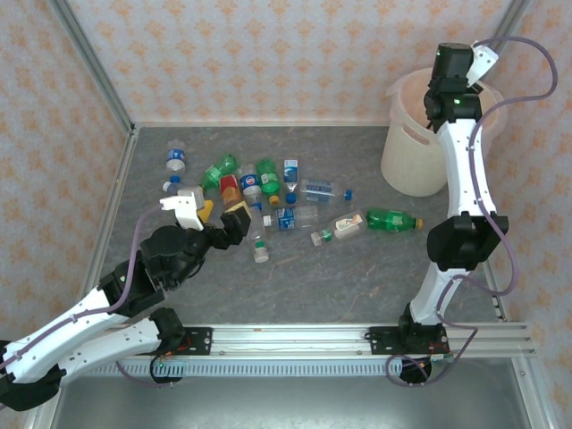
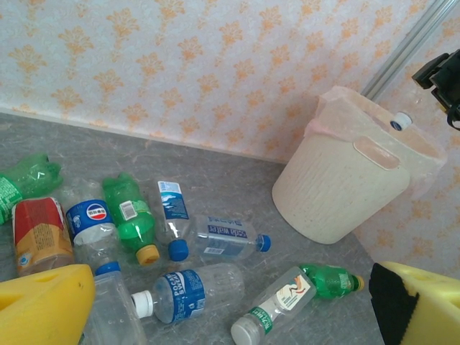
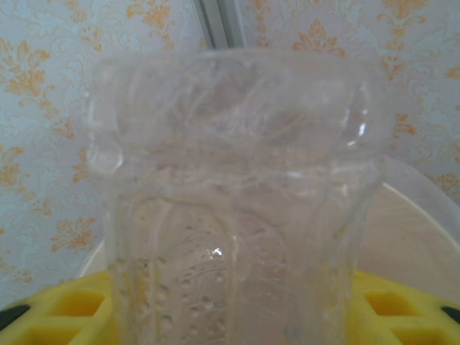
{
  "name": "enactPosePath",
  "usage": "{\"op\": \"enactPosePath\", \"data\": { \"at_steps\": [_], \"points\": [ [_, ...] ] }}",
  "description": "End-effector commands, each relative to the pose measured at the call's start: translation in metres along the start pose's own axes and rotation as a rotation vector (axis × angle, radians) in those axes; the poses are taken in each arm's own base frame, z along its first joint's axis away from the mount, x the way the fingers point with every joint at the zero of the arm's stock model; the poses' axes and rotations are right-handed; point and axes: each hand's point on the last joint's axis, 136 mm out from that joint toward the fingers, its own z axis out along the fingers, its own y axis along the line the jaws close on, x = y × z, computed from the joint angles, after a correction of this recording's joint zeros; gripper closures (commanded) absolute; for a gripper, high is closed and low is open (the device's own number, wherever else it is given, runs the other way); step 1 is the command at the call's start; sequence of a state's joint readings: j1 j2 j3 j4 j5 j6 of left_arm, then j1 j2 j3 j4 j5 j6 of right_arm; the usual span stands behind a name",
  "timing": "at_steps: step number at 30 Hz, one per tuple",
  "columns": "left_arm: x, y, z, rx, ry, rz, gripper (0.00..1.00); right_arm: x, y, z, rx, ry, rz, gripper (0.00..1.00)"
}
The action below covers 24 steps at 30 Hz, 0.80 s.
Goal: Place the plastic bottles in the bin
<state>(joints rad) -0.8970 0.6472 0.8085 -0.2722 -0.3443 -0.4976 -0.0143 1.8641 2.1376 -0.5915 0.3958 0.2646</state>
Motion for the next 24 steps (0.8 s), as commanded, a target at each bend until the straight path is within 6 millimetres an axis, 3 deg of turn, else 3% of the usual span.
{"op": "enactPosePath", "data": {
  "at_steps": [1,8,11,13,15,24],
  "points": [
    [0.004,0.001,-0.003,0.004,0.020,0.007,0.01,0.012,-0.004,0.008,0.019,0.033,-0.033,0.44],
    [0.003,-0.003,-0.001,0.010,0.025,0.012,0.01,0.013,-0.004,0.008,0.020,0.034,-0.036,0.39],
    [0.003,-0.004,0.001,0.008,0.028,0.018,0.01,0.011,-0.004,0.004,0.008,0.037,-0.032,0.25],
    [0.003,-0.006,0.002,0.009,0.032,0.019,0.01,0.008,-0.004,0.001,0.003,0.034,-0.027,0.08],
    [0.004,-0.006,0.003,0.012,0.034,0.019,0.01,0.006,-0.004,-0.004,-0.007,0.034,-0.020,0.01],
    [0.009,-0.011,0.009,0.021,0.052,0.025,0.01,0.004,-0.009,-0.032,-0.078,0.055,0.021,0.00]
  ]
}}
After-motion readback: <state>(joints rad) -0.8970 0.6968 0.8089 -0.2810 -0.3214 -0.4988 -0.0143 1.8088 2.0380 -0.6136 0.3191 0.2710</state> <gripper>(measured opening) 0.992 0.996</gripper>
